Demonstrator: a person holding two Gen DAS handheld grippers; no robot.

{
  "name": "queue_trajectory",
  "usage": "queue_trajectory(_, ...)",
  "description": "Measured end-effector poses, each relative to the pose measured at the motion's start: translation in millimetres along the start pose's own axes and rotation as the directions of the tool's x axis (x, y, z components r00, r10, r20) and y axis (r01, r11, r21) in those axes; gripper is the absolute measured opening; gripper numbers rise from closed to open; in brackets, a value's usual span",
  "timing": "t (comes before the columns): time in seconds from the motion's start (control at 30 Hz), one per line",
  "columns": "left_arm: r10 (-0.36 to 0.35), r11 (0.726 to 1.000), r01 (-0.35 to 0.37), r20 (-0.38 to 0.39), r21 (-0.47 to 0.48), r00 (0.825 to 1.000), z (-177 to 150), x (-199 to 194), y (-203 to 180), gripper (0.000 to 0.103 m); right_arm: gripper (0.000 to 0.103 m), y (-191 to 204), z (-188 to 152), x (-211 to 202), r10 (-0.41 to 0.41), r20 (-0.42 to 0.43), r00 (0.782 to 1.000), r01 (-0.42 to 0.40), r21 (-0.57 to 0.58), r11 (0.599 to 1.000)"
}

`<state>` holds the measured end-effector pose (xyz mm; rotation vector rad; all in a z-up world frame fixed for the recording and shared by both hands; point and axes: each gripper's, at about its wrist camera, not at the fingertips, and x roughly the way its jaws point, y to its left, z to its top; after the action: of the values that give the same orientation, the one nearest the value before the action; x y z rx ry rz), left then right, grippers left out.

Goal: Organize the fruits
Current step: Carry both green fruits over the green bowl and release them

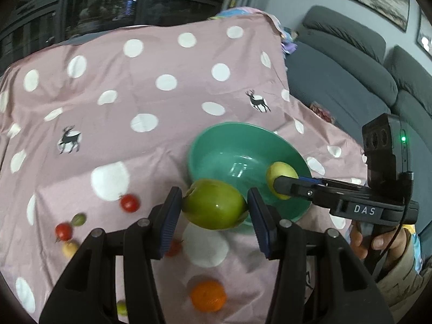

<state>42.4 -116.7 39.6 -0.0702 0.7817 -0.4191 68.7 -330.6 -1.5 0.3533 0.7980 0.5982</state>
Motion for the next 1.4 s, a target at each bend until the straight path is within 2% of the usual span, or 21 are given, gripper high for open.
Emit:
queue_trajectory(0.3,-0.015,0.999,0.018,-0.054,0.049,0.998,10.6,40.2,-19.2,0.05,0.039,-26.1,-1.3,-2.7,-0.067,0.005,0.998,0.067,0.028,0.997)
queue_trajectory(0.57,-0.01,0.997,0.019,-0.112,0.081,0.994,8.2,70.0,-27.2,0.05,0.039,-34.3,-3.5,1.0,-0.104,-0.008,0.995,0.104,0.018,0.994)
queue_trajectory(0.8,0.018,0.995,-0.007,-0.115,0.095,0.993,6.7,78.3,-26.6,0.051,0.039,-29.6,-2.9,4.6,-0.144,-0.014,0.989,0.144,-0.001,0.99)
queue_trajectory(0.9,0.03,0.995,-0.022,-0.089,0.092,0.996,5.5,75.7,-25.8,0.05,0.041,-30.0,-3.1,3.4,-0.153,-0.012,0.988,0.153,0.01,0.988)
queue_trajectory(0.97,0.019,0.996,-0.013,-0.072,0.083,0.997,5.0,71.5,-26.0,0.056,0.049,-28.9,-3.4,0.9,-0.166,-0.006,0.986,0.166,0.008,0.986)
queue_trajectory(1.1,0.018,0.997,-0.015,-0.038,0.081,0.999,4.0,57.2,-27.4,0.064,0.05,-22.0,-1.4,-10.6,-0.164,0.006,0.986,0.164,-0.005,0.986)
queue_trajectory(1.17,0.018,0.997,-0.016,-0.019,0.073,1.0,1.9,46.7,-25.4,0.077,0.05,-18.0,-2.3,-16.0,-0.162,0.017,0.987,0.163,-0.009,0.987)
queue_trajectory(1.23,0.024,0.998,-0.023,0.0,0.058,1.0,-2.2,32.5,-20.2,0.083,0.05,-14.7,-3.8,-20.0,-0.155,0.028,0.987,0.156,-0.01,0.988)
queue_trajectory(1.4,0.052,0.999,-0.053,0.025,0.014,0.998,-17.3,2.2,-0.4,0.089,0.051,-7.4,-10.2,-25.2,-0.121,0.052,0.991,0.121,-0.004,0.993)
